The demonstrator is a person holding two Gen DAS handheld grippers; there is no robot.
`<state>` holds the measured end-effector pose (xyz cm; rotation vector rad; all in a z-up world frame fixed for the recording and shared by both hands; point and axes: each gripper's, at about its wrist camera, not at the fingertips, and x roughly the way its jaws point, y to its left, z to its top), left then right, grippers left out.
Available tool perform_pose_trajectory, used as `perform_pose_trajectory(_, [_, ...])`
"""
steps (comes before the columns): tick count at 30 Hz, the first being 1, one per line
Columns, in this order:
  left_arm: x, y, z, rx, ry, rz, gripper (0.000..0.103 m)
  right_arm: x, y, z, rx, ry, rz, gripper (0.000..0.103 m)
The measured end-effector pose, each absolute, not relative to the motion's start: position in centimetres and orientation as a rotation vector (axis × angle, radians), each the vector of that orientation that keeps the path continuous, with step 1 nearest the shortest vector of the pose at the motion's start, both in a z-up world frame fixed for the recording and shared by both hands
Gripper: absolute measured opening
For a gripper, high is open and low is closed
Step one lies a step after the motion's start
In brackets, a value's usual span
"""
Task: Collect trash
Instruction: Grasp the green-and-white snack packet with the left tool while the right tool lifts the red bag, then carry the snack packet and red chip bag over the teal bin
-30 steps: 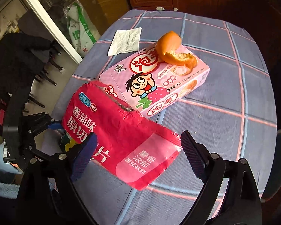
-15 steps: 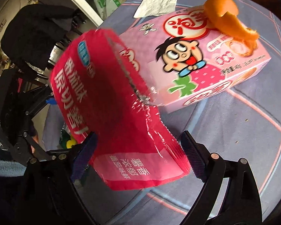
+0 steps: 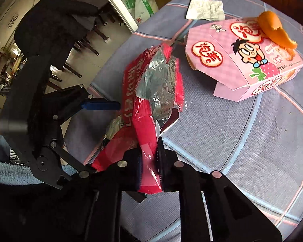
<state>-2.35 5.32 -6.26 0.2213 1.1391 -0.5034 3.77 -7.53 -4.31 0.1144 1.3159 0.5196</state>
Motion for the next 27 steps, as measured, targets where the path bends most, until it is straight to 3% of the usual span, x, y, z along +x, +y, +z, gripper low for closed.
perform_pose_trajectory(6, [-2.7, 6.1, -6.0, 0.169, 1.175, -0.493, 0.082, 1.9, -8.4, 1.3, 0.084, 1.179, 0.426, 0.006])
perform_pose_trajectory(12, [-3.5, 5.1, -6.0, 0.17, 1.172, -0.479, 0.082, -0.4, -12.9, 2.7, 0.13, 1.126, 0.261, 0.006])
perform_pose_trajectory(13, [-3.7, 4.9, -5.9, 0.176, 1.158, -0.462, 0.07, -0.9, -13.7, 2.6, 0.143, 1.124, 0.236, 0.006])
perform_pose_trajectory(14, [-3.8, 4.5, -5.7, 0.196, 1.139, -0.44, 0.038, -1.3, -14.4, 2.5, 0.156, 1.123, 0.213, 0.006])
perform_pose_trajectory(15, [-3.7, 4.1, -5.6, 0.201, 1.138, -0.434, 0.017, -1.9, -15.2, 2.5, 0.175, 1.118, 0.187, 0.006])
perform_pose_trajectory(16, [-3.6, 4.0, -5.5, 0.171, 1.159, -0.448, 0.006, -1.9, -15.4, 2.4, 0.189, 1.113, 0.168, 0.006])
perform_pose_trajectory(27, [-5.1, 0.7, 0.2, 0.203, 1.023, -0.476, 0.001, -5.3, -20.2, 3.5, 0.32, 1.023, 0.037, 0.006])
